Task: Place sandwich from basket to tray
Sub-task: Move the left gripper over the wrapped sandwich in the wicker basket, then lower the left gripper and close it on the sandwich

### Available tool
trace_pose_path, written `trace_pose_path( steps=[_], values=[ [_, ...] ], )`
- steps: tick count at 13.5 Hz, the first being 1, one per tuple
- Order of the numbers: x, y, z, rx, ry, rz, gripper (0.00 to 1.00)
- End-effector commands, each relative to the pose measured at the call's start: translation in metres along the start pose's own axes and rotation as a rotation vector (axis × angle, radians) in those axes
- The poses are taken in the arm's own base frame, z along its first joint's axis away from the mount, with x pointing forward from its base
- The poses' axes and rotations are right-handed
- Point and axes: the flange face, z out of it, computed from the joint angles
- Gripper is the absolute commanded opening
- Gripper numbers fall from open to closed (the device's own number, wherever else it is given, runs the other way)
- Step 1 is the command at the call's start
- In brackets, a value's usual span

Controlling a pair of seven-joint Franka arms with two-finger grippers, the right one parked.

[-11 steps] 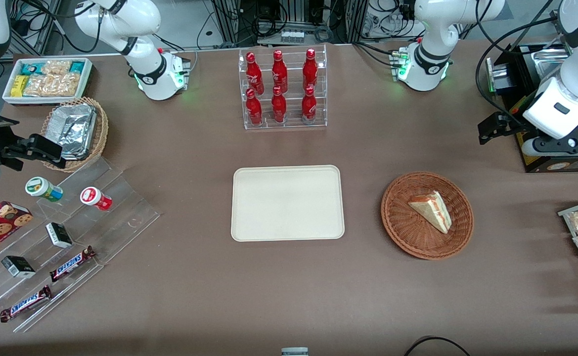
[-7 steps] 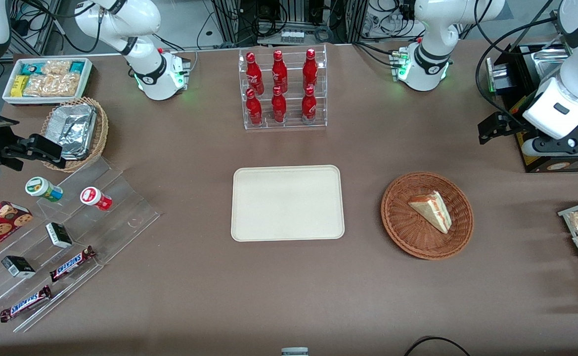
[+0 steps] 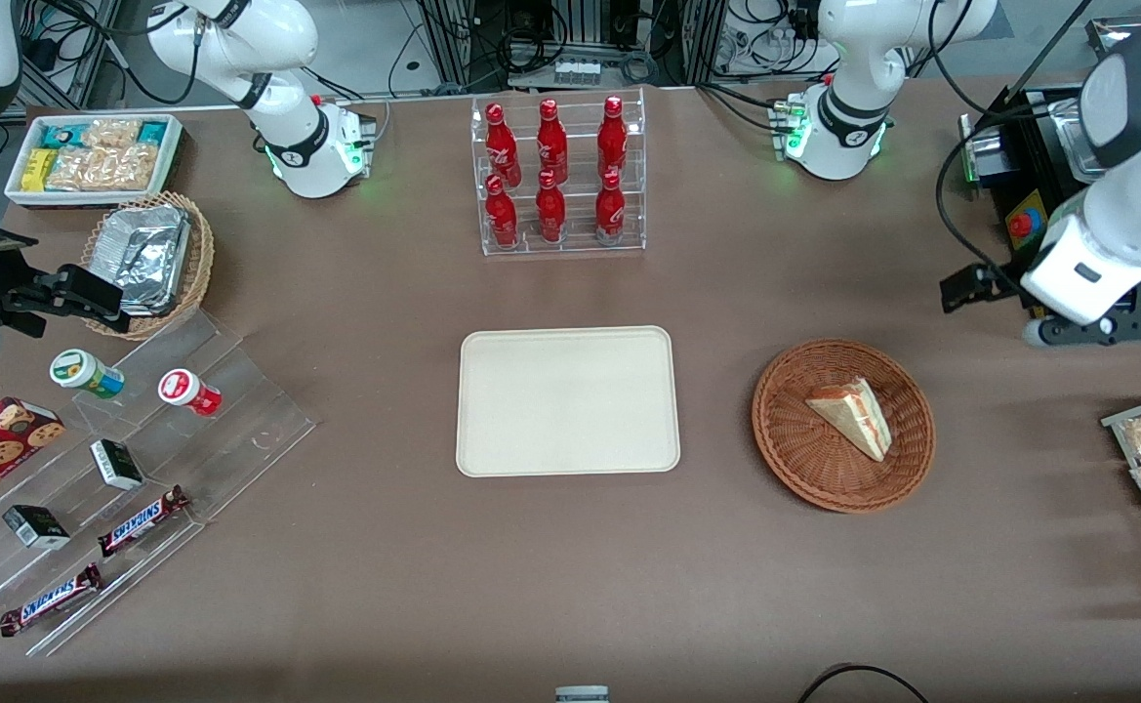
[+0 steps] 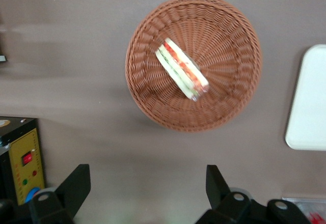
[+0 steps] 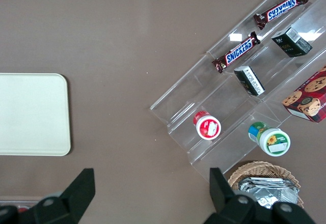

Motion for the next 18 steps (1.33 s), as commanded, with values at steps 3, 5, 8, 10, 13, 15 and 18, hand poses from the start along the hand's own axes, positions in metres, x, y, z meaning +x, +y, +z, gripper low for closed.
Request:
trace_pose_path(
  steps=[3,5,8,10,13,15,18],
  values=[
    [0.008,0.008,0.059,0.003,0.042,-0.147,1.0],
    [0.018,0.013,0.079,0.001,0.043,-0.159,1.0],
    [0.032,0.026,0.11,-0.006,0.047,-0.232,1.0],
    [0.038,0.04,0.123,-0.015,0.057,-0.306,1.0],
    [0.047,0.053,0.152,-0.023,0.043,-0.442,1.0],
    [0.054,0.059,0.164,-0.033,0.052,-0.512,1.0],
    [0.059,0.066,0.183,-0.027,0.037,-0.561,1.0]
  ],
)
